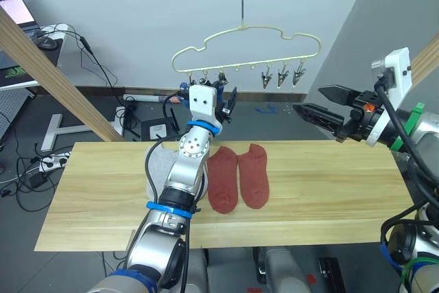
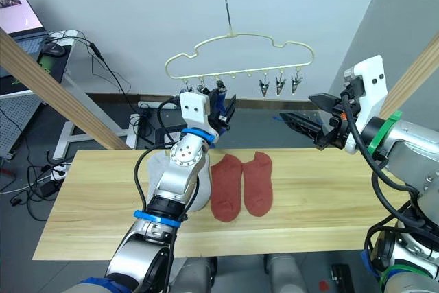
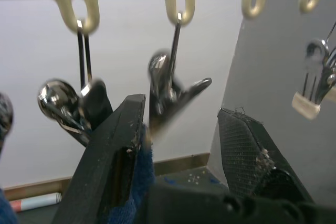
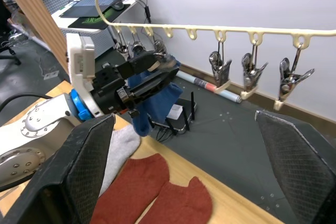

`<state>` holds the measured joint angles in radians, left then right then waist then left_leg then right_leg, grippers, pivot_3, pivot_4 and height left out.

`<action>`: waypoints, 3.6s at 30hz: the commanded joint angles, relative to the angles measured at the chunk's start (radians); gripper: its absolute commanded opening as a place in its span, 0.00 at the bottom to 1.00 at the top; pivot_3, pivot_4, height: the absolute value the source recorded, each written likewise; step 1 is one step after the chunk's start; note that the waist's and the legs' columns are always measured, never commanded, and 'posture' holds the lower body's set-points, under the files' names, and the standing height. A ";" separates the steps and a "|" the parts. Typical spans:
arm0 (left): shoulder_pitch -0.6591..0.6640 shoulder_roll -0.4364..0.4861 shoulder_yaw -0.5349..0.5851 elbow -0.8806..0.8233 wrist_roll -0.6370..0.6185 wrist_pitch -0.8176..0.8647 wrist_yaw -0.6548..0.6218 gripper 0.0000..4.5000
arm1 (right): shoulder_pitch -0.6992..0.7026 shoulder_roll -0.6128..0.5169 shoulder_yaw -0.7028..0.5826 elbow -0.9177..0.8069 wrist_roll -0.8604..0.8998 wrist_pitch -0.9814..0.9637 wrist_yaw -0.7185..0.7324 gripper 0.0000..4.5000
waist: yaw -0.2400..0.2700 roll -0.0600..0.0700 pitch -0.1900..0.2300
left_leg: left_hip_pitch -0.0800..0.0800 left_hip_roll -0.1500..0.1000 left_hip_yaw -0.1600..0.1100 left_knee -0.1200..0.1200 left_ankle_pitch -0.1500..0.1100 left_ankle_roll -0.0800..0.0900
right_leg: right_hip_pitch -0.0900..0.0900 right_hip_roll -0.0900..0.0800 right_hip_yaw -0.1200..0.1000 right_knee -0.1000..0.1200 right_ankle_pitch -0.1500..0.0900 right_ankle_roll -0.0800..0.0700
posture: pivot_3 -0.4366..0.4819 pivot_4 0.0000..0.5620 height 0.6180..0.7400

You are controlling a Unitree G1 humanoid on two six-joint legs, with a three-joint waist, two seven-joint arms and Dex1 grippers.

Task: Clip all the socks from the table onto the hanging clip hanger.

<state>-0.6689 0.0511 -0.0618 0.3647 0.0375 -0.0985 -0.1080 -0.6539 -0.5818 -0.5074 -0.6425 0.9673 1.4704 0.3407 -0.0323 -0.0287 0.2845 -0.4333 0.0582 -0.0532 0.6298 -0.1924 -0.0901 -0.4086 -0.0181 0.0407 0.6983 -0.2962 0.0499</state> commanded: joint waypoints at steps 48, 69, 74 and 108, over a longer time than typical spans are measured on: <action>-0.064 -0.098 0.044 -0.028 -0.040 0.052 0.079 0.38 | 0.093 -0.176 0.036 0.035 0.315 -0.176 -0.227 1.00 | -0.003 0.000 -0.002 | 0.000 0.000 0.000 0.000 0.000 0.001 | 0.000 0.000 0.001 0.000 0.000 0.000 | 0.37 0.40 1.00; -0.085 -0.111 0.050 -0.024 -0.055 0.048 0.076 0.07 | 0.153 -0.268 0.091 0.055 0.429 -0.297 -0.306 1.00 | -0.003 0.000 -0.002 | 0.000 0.000 0.001 0.000 0.000 0.001 | 0.000 0.000 0.001 0.000 0.000 0.000 | 0.37 0.41 1.00; -0.093 -0.108 0.069 -0.052 -0.136 0.161 0.010 0.07 | 0.129 -0.295 0.240 0.076 0.319 -0.270 -0.295 1.00 | -0.004 0.000 -0.002 | 0.000 0.000 0.001 0.000 0.000 0.001 | 0.000 0.000 0.001 0.000 0.000 0.000 | 0.37 0.41 1.00; -0.156 -0.075 0.280 -0.305 -0.606 0.807 -0.031 0.07 | -0.162 0.165 1.086 0.955 -0.844 -0.681 0.249 1.00 | -0.018 0.000 -0.001 | 0.000 0.000 0.000 0.000 0.001 0.001 | 0.000 0.000 0.000 -0.001 0.000 0.001 | 0.48 0.46 1.00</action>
<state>-0.8176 -0.0226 0.2292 0.1116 -0.5530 0.7124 -0.1409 -0.8007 -0.4276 0.5826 0.3038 0.1504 0.8200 0.5720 -0.0499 -0.0290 0.2833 -0.4329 0.0584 -0.0535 0.6295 -0.1918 -0.0894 -0.4085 -0.0179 0.0411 0.6976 -0.2960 0.0507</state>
